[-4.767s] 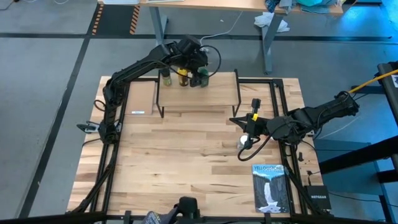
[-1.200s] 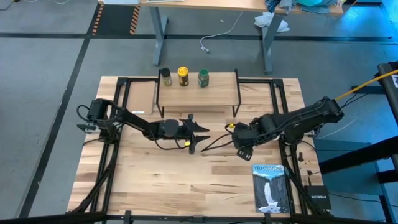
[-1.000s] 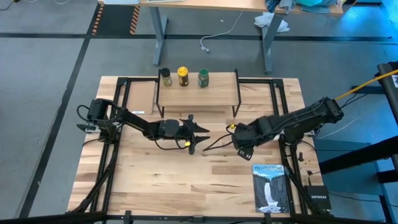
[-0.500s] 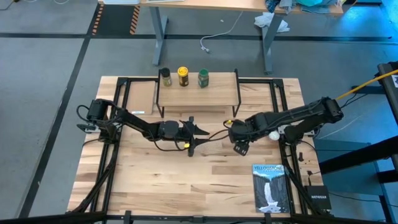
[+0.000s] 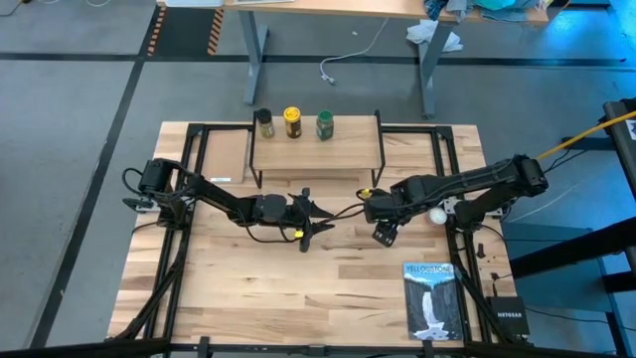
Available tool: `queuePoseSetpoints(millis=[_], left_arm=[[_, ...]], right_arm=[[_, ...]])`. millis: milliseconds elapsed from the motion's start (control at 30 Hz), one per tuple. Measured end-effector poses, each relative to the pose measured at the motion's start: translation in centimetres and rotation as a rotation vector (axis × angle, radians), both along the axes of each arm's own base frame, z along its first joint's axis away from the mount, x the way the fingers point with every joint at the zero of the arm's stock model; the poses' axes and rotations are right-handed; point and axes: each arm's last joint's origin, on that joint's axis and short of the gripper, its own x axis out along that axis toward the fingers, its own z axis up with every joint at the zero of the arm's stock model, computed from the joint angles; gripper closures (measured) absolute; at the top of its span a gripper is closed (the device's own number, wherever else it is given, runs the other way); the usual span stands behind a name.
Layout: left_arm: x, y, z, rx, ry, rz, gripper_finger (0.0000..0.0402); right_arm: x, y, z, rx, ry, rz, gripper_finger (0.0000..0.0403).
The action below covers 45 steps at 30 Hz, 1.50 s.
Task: Shelf spices
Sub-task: Put the white seasoning bottle on the shelf
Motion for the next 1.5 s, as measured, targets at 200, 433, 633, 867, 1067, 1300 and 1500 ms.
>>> queuePoseSetpoints(millis=[200, 433, 633, 867, 1067, 1300, 1500], left_arm=[[0.0, -0.4, 0.0, -0.001, 0.000, -0.011, 0.0269], [0.0, -0.4, 0.0, -0.012, 0.000, -0.010, 0.0269], [0.0, -0.4, 0.0, -0.016, 0.003, -0.009, 0.0269], [0.0, -0.4, -0.1, -0.015, 0.008, -0.009, 0.0269], [0.0, -0.4, -0.1, -0.018, 0.009, -0.010, 0.0269], [-0.1, -0.7, -0.1, -0.018, 0.011, -0.018, 0.0269], [-0.1, -0.6, -0.1, -0.018, 0.009, -0.015, 0.0269]], right_arm=[[0.0, 0.0, 0.0, -0.016, -0.003, -0.001, 0.0114], [-0.7, -0.1, -1.6, -0.008, 0.058, -0.020, 0.0114], [-0.4, 0.1, -1.9, 0.038, 0.036, -0.016, 0.0114], [-0.3, 0.1, -1.9, 0.051, 0.025, -0.018, 0.0114], [-0.6, 0.1, -2.5, 0.053, 0.049, -0.019, 0.0114], [-0.5, 0.1, -3.5, 0.071, 0.020, -0.021, 0.0114], [-0.4, 0.1, -3.6, 0.072, 0.011, -0.018, 0.0123]])
